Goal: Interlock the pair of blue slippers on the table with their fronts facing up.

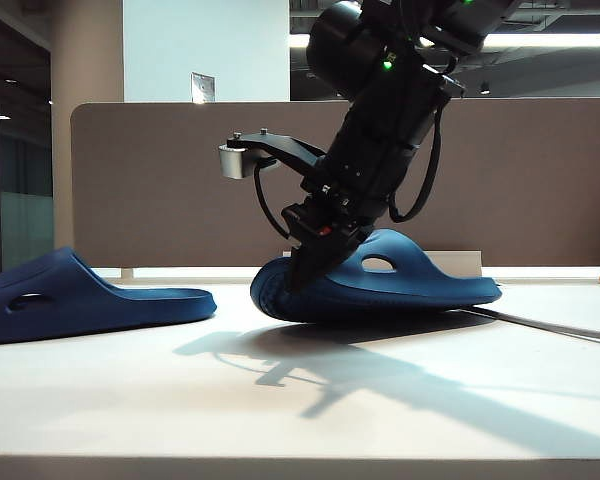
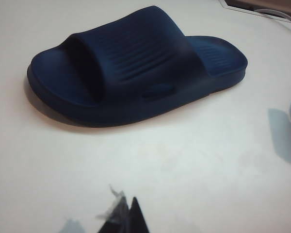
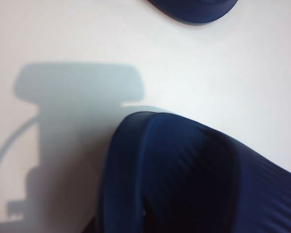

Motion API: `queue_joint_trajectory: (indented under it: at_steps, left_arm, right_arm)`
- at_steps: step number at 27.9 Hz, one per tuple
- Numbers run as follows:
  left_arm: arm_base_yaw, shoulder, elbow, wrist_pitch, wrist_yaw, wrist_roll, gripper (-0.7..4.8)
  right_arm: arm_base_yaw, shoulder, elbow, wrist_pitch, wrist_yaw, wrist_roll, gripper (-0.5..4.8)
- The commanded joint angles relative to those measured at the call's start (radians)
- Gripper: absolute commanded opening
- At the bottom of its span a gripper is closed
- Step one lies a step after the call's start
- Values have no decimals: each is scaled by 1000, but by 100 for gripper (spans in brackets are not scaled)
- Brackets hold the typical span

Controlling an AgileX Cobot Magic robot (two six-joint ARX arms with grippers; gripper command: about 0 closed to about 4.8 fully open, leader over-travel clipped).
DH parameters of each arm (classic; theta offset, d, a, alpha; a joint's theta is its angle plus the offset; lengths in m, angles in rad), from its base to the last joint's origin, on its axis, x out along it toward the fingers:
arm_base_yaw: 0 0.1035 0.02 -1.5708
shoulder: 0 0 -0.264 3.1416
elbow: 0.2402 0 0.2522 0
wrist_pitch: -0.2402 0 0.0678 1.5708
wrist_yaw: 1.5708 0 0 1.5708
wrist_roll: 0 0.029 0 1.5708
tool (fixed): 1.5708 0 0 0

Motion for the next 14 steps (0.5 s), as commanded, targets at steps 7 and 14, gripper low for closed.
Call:
queue_joint_trajectory:
  at_steps: [7,14]
  left_arm:
    - [-2,0,-5,3,6,0,-2]
    - [-2,0,-5,3,6,0,-2]
  right_arm:
    - [2,6,-6,-88,-43,47,202]
    - [2,5,-4,-116,-101,98,244]
